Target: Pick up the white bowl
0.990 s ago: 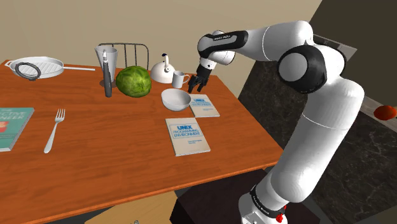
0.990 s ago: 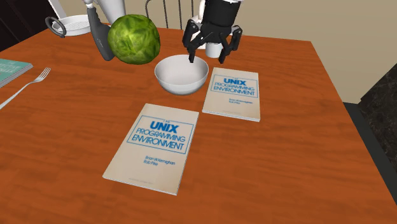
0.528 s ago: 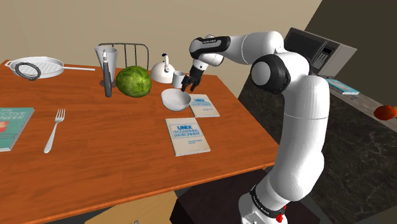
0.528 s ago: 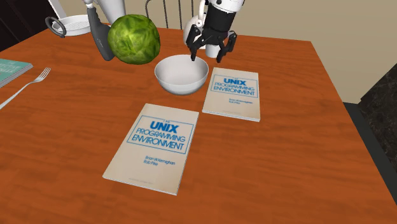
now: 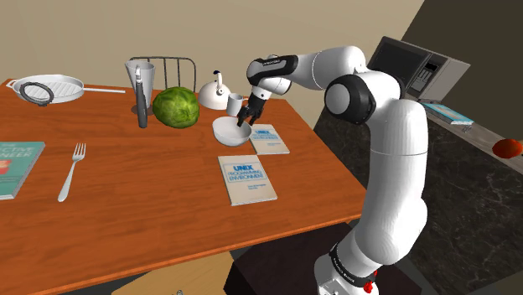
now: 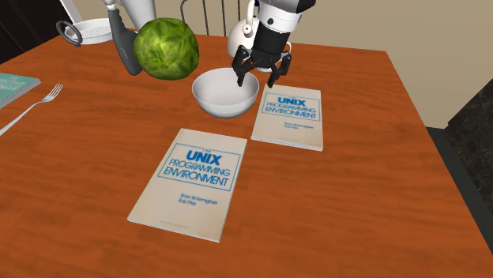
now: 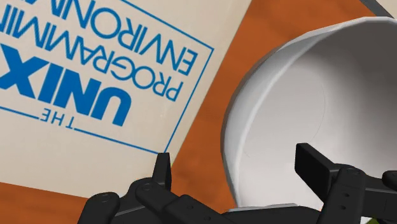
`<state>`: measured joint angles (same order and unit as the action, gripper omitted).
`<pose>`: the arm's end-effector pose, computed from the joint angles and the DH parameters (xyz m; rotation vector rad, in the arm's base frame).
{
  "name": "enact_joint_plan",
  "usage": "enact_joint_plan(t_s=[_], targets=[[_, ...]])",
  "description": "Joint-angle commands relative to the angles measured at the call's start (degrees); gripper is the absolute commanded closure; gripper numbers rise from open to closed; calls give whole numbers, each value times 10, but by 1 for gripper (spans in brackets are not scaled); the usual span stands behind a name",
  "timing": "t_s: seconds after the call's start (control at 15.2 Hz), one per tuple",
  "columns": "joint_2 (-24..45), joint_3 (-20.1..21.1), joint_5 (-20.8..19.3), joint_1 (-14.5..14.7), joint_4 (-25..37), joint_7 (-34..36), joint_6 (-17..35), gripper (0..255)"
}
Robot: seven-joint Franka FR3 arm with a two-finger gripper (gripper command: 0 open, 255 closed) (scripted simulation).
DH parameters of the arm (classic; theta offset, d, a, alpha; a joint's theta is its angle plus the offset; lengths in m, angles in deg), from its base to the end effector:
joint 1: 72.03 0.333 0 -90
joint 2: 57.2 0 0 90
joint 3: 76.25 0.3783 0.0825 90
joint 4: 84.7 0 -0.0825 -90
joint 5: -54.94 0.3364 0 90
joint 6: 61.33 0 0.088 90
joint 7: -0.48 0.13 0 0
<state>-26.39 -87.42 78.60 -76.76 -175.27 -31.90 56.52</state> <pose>0.6649 -0.1342 0.3835 -2.8801 -0.1571 -0.0937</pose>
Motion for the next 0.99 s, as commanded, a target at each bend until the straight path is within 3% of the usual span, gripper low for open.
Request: enact_joint_plan(t_s=[0.0,0.59,0.92], targets=[[1,0,0,0,0,0,1,255],[1,0,0,0,0,0,1,255],[-15,-3,-7,1,14,10,-27,255]])
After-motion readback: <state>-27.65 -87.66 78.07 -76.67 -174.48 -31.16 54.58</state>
